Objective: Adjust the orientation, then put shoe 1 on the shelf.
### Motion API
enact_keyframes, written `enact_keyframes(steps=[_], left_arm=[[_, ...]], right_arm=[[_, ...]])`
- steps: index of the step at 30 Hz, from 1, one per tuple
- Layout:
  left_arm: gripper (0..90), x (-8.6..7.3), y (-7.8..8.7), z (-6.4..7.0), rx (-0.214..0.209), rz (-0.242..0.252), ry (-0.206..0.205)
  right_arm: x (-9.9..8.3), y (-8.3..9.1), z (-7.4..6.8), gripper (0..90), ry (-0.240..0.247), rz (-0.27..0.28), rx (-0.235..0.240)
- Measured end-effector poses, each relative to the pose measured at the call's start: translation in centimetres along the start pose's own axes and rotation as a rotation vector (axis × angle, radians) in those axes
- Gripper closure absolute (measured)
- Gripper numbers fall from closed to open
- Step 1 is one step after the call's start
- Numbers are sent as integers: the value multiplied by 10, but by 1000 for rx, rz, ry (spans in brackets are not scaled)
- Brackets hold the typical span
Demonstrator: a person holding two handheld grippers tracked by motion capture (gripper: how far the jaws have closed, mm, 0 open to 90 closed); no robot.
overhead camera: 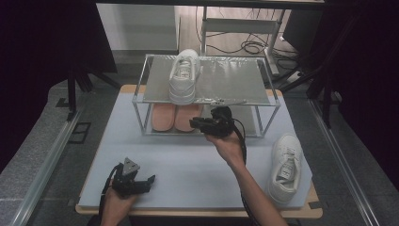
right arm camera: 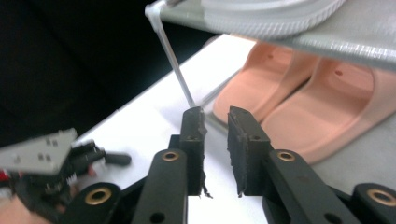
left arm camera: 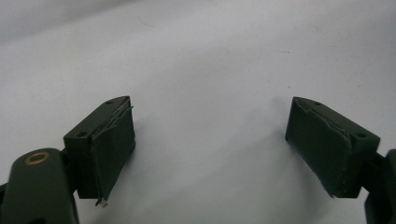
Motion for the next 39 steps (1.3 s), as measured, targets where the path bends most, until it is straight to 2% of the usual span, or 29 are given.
enact_keyframes(steps=[5,15,23,30,35,39], left_arm=[[156,0,0,0,-1,3,4],[156,0,0,0,0,4,4],[157,0,0,0,-1,5,6],[157,0,0,0,-1,6,5],[157,0,0,0,0,5,5],[157,0,0,0,-1,3,3]], right_arm=[[-16,7,-5,674,73,-58,-28],[-43,19,-5,584,147,-160,-87],[-60,37,1,548,147,-204,-124],[-73,61,16,534,114,-227,-180],[-81,76,25,562,110,-248,-223],[-91,91,36,625,88,-269,-263]])
Point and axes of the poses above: each handheld gripper's, and its own axes: y roughly backward along the jaws, x roughly out of its top, z roughly to its right, the point moved 7 cm from there along -y, roughly forward along the jaws, and after that the axes turned 7 degrees about y, right-handed, at the moved point
